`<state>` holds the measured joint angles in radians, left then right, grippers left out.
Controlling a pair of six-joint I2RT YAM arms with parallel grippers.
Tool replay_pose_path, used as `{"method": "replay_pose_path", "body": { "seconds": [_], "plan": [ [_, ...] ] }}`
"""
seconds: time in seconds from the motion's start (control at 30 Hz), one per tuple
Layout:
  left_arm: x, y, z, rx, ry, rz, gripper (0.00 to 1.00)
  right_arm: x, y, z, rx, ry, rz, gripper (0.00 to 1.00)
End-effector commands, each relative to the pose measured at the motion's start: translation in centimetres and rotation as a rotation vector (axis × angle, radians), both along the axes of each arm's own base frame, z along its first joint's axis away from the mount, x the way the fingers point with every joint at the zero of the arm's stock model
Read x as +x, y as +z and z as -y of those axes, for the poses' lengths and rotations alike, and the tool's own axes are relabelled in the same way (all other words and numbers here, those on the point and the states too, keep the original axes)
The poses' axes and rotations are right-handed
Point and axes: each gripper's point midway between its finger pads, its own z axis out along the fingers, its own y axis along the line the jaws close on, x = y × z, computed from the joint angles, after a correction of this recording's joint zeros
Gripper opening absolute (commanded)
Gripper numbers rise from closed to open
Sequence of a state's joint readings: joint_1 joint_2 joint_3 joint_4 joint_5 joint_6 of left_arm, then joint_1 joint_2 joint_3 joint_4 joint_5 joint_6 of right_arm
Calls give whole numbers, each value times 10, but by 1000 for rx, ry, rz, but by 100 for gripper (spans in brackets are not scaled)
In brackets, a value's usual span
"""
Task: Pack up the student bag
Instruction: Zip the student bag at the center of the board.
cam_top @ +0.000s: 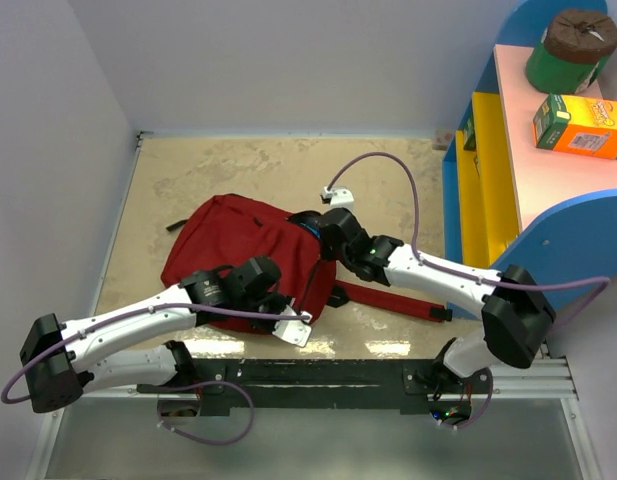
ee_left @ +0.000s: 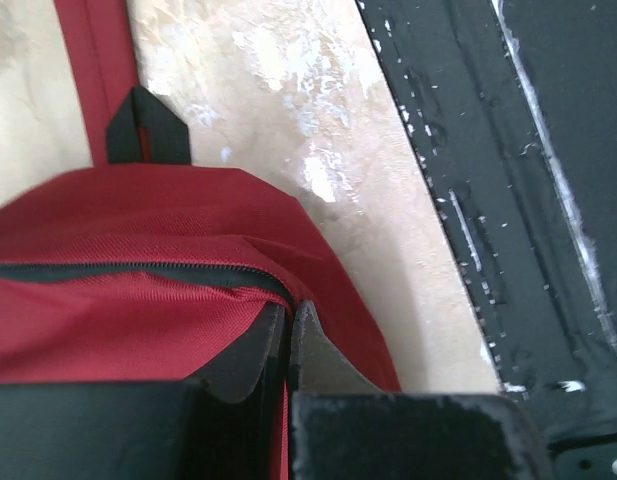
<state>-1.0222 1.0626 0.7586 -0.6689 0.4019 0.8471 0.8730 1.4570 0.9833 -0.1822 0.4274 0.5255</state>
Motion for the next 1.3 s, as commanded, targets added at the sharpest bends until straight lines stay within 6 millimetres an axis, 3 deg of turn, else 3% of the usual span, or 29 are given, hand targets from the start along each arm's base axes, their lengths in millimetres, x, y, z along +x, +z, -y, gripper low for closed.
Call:
{"method": "replay_pose_path", "body": {
  "seconds": [0.0, 0.1, 0.17, 0.27, 0.33, 0.37, 0.4, 0.43, 0.47, 0.5, 0.53, 0.57, 0.6, 0.63, 0.7, 0.8, 1.0, 1.2, 1.23, 1.27],
  "plan": [
    [-63, -2, -28, 77, -216, -191, 0, 73, 69, 33, -35, -179, 230, 0],
    [-69, -2, -32, 92, -258, -194, 0, 97, 72, 29, -64, -183, 246, 0],
    [-71, -1, -34, 101, -274, -185, 0, 108, 59, 28, -119, -186, 228, 0],
    [-60, 2, -27, 88, -198, -165, 0, 105, 75, 19, -72, -165, 214, 0],
    [-47, 13, -11, 30, -108, -152, 20, 91, 69, 12, 1, -99, 196, 0],
    [-38, 17, -5, 6, -51, -142, 29, 81, 78, 10, 54, -87, 204, 0],
    [-25, 25, 5, -32, 28, -127, 47, 71, 65, 12, 57, -75, 177, 0],
    [-7, 36, 19, -98, 171, -145, 50, 63, 62, 9, 78, -56, 156, 0],
    [15, 41, 21, -118, 300, -109, 56, 54, 59, 5, 109, -52, 133, 0],
    [28, 54, 27, -164, 393, -110, 69, 43, 57, 8, 125, -46, 125, 0],
    [42, 63, 31, -210, 526, -160, 75, 37, 54, 7, 139, -44, 114, 0],
    [50, 70, 33, -236, 583, -182, 81, 27, 52, 1, 192, -32, 88, 0],
    [55, 81, 38, -268, 625, -211, 96, 17, 46, 1, 216, -22, 79, 0],
    [61, 81, 41, -277, 700, -273, 100, 12, 44, 1, 226, -23, 69, 0],
    [71, 89, 47, -305, 765, -320, 100, 4, 36, 1, 248, -27, 43, 0],
    [85, 85, 60, -305, 844, -369, 100, -1, 34, 5, 250, -26, 40, 0],
    [104, 56, 83, -286, 915, -419, 100, 0, 51, 5, 252, -8, 79, 0],
    [123, 27, 86, -264, 944, -350, 100, 2, 52, 2, 254, 10, 87, 0],
    [125, 22, 87, -254, 941, -336, 95, 2, 52, 1, 254, 13, 88, 0],
    [126, 20, 87, -254, 936, -333, 81, 3, 51, 2, 254, 13, 91, 0]
  ]
}}
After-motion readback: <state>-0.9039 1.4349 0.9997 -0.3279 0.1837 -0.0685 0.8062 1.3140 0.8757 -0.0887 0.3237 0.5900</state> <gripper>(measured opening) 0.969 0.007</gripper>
